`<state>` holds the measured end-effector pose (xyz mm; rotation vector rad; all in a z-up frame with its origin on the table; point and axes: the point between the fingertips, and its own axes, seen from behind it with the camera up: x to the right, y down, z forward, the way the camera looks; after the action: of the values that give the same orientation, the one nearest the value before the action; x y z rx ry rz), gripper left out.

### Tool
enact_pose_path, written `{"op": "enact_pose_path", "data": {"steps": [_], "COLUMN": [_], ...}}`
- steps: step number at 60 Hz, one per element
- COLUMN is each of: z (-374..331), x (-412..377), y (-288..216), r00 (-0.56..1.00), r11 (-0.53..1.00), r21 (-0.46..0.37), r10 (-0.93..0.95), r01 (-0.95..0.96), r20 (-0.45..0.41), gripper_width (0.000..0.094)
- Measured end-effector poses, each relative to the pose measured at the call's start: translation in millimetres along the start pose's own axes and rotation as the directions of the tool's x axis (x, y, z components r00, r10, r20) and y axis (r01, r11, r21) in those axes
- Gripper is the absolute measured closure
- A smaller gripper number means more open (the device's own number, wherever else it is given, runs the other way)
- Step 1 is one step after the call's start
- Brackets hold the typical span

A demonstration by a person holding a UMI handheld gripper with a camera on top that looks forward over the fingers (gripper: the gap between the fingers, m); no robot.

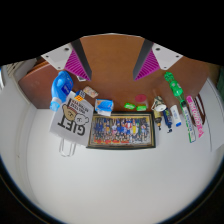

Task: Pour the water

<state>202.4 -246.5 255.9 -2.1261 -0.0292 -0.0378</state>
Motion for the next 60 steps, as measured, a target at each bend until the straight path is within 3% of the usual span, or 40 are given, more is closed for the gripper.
{"op": "enact_pose_path", "data": {"steps": [17,33,47,60], "z": [9.9,21.2,60.0,139.3], "x": [-56.9,-184.9,-296.9,-339.6], "y": [11.3,35.6,48.2,43.2], "r00": [0.998,0.989,0.991,0.997], "r11": [0.999,0.997,0.997,0.987], "r21": [-0.012,0.018,0.081,0.163], "r10": [-0.041,-0.079,-0.022,-0.017], "r01": [0.042,0.077,0.011,0.005], "r20": [0.052,0.121,0.131,0.075], "gripper_width": [0.008,0.0079,0.008,0.0083]}}
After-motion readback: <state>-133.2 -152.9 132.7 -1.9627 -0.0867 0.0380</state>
